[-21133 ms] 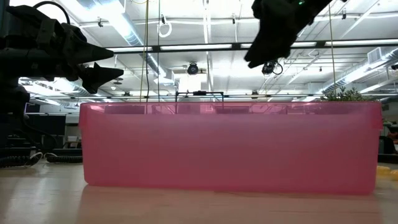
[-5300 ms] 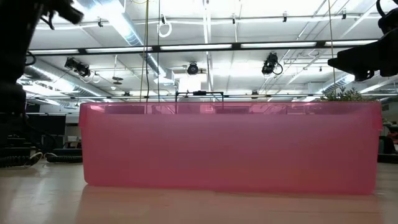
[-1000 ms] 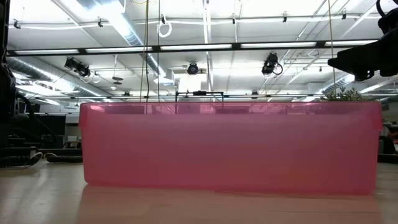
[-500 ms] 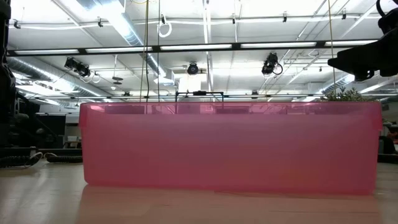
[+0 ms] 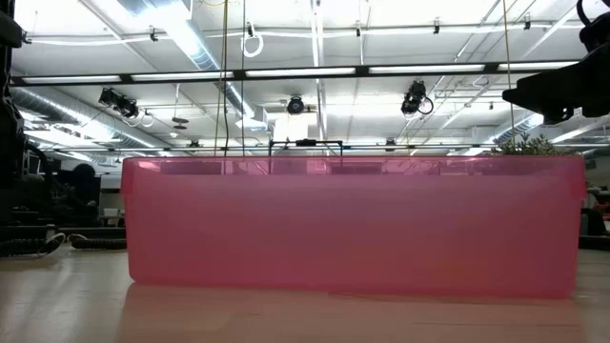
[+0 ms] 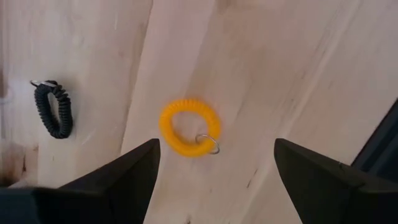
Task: Sort spring keychains
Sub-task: Put the yellow spring keychain into the red bin
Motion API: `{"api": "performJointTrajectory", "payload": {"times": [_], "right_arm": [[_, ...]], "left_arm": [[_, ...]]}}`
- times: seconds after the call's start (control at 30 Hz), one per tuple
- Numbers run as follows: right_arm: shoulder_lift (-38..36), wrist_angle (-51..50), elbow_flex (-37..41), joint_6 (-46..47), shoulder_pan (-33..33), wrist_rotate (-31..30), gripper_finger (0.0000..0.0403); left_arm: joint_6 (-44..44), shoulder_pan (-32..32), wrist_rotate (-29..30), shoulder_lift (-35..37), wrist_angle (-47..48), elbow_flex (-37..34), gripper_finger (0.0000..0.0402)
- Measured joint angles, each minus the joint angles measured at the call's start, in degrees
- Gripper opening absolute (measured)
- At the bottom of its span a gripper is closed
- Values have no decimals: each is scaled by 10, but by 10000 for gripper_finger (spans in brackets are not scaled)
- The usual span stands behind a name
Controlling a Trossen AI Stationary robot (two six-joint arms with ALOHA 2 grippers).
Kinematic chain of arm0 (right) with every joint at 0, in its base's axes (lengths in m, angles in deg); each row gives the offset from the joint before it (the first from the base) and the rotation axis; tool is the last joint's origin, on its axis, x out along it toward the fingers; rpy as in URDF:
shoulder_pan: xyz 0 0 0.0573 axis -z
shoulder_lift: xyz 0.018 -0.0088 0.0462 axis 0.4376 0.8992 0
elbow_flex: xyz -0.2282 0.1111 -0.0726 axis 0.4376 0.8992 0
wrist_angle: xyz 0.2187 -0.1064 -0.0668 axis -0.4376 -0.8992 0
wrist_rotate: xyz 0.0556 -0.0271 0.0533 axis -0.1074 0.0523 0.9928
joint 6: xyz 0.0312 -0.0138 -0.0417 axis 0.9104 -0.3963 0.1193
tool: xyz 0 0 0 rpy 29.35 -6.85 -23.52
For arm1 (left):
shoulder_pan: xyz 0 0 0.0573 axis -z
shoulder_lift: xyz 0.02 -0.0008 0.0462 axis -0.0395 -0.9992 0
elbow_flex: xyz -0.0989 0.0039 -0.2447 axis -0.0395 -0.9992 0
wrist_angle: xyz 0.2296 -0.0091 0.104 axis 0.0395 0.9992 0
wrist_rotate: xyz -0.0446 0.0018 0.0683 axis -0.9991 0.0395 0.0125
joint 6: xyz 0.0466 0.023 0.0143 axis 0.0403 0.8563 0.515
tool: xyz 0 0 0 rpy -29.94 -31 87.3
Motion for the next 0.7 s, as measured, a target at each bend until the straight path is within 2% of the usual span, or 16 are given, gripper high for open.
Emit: {"api": "performJointTrajectory", "payload": {"times": [0.2, 0.43, 0.7], "right_arm": [[0, 0, 0, 0, 0, 0, 198], [0, 0, 0, 0, 0, 0, 198], [0, 0, 0, 0, 0, 0, 198]], "left_arm": [[11, -5, 8, 0, -5, -3, 320], [21, -23, -37, 1, -95, -100, 320], [21, -23, -21, 6, -136, -128, 320]]}}
